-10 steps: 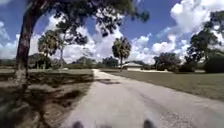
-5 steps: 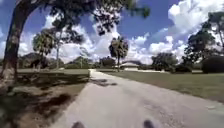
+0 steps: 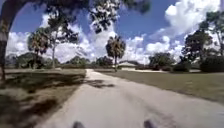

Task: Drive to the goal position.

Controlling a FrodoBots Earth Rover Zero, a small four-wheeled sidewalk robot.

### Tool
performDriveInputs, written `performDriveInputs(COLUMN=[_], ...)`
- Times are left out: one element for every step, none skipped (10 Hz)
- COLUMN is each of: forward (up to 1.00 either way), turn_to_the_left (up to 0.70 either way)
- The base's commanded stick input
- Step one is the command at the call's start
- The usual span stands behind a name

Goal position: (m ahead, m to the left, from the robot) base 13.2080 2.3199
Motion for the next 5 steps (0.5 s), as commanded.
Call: performDriveInputs(forward=[0.7,0.7,0.7,0.7,0.7], turn_to_the_left=[0.33,0.3,0.27,0.13,0.0])
